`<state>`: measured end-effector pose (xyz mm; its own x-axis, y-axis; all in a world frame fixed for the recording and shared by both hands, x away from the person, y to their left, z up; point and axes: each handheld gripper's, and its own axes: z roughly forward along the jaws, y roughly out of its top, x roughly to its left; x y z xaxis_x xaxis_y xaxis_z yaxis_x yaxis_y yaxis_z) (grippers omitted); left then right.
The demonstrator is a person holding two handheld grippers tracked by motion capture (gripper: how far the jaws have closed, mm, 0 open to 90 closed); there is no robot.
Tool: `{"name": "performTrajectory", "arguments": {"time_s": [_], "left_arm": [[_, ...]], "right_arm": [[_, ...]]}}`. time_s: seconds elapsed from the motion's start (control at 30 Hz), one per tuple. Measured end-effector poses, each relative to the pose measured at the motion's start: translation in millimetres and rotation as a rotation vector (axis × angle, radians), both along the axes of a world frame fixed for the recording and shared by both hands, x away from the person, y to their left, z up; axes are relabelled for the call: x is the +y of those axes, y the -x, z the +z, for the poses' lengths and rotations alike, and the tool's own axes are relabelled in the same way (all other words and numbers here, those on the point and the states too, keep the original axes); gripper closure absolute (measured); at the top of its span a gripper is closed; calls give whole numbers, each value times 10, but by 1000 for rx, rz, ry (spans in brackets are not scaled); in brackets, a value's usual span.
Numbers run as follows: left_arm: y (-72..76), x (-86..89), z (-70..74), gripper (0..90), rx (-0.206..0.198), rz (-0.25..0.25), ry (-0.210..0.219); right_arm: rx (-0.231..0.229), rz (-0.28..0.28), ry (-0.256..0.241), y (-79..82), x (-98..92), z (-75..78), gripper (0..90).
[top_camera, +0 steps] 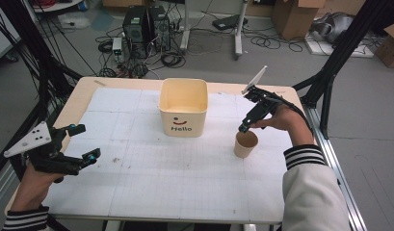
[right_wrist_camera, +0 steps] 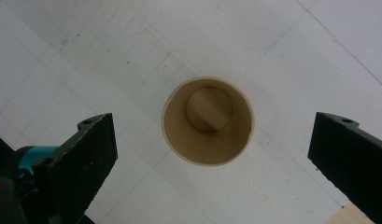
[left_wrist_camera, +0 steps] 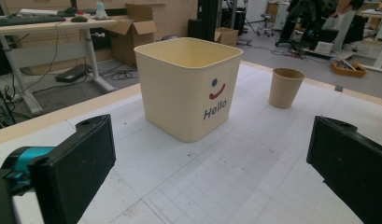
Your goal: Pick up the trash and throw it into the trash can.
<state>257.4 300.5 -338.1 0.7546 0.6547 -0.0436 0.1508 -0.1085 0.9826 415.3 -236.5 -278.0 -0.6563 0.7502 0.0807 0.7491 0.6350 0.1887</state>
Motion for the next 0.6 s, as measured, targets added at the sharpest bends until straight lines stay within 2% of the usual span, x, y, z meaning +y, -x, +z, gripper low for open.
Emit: {"name": "performTrajectory", "arguments": {"time_s": [0.2, 0.6], "left_arm": [[-6, 4, -8, 17, 9, 1, 6], [-7, 6, -8, 17, 15, 3, 1]], "right_arm": [[-7, 3, -1, 2, 9, -66, 2], [7, -2, -2, 6, 1, -221, 1]]}}
